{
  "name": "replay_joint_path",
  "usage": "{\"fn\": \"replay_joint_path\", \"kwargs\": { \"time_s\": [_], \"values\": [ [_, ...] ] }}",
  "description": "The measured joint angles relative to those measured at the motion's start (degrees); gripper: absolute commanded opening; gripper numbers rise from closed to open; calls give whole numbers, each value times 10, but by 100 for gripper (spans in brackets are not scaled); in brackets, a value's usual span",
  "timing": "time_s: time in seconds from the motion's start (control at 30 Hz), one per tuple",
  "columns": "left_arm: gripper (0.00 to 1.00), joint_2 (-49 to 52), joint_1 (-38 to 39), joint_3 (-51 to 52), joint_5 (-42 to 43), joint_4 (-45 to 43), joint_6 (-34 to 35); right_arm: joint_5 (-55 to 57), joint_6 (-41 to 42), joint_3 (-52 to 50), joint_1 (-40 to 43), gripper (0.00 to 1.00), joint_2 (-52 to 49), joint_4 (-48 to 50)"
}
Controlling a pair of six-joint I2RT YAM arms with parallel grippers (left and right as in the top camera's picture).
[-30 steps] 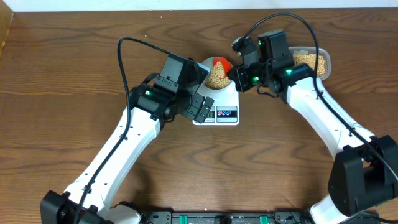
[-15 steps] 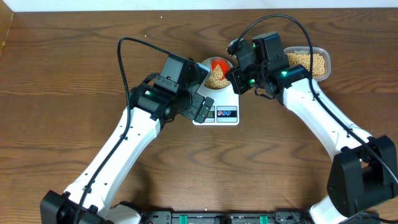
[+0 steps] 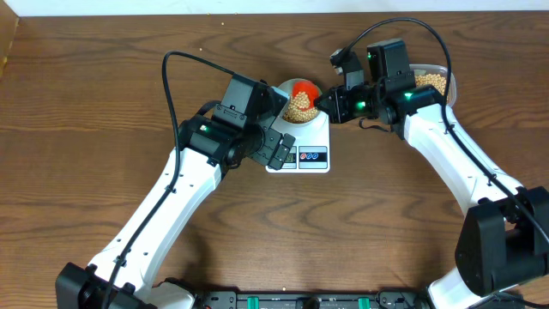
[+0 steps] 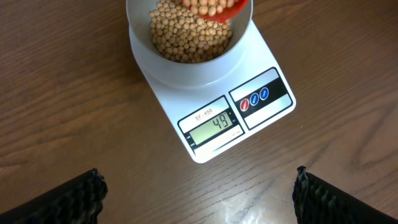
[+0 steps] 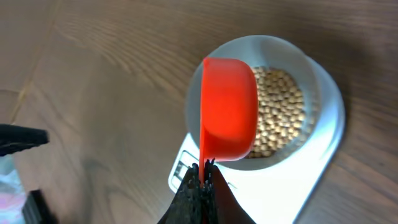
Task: Scoop item into bowl and weigh 50g on scale
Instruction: 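Tip the scoop slowly with the right gripper, trickling soybeans into bowl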
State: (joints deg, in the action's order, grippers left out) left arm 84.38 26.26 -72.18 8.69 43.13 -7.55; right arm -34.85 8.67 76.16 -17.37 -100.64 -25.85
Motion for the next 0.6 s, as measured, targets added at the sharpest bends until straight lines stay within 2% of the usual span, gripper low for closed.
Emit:
{"fn": "replay_joint_path", "kwargs": {
  "time_s": [0.6],
  "values": [
    [98, 0, 0, 0, 0, 0, 0, -20, 4, 0, 0, 1, 0, 4]
  ]
}}
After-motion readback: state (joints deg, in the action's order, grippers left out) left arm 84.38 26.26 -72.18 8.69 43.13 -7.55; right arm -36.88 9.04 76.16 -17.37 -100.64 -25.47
